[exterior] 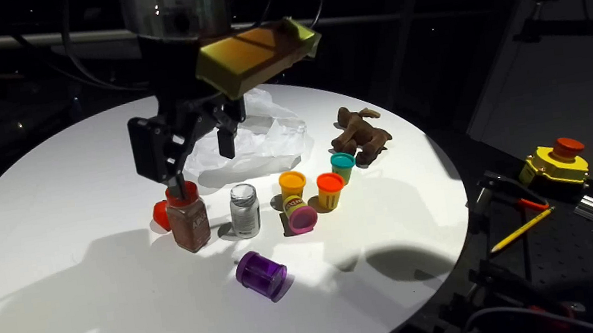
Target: Place the container, strawberry toy and moose toy inside the white plastic bag
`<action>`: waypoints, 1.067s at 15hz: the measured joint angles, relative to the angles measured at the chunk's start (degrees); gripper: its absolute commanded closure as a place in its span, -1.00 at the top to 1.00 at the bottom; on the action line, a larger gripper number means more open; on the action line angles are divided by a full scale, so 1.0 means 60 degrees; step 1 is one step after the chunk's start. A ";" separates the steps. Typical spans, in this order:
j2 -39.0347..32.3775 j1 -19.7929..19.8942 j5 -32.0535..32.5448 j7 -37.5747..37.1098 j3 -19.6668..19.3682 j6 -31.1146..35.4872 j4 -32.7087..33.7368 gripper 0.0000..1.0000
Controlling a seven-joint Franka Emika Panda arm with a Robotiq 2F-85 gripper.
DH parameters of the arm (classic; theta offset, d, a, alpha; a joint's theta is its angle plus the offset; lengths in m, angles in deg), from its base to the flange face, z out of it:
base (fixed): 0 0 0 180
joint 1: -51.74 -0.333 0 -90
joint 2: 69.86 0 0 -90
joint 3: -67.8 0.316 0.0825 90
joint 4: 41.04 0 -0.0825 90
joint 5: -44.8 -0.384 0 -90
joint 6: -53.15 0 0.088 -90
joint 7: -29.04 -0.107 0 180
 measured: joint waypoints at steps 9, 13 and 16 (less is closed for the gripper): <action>-0.1625 -0.1234 0.0526 -0.0728 -0.1385 0.0617 0.1274 0.96; -0.1853 -0.1412 0.0526 -0.0825 -0.1518 0.0641 0.1546 0.30; -0.1928 -0.1541 0.0526 -0.0864 -0.1647 0.0640 0.1641 -0.20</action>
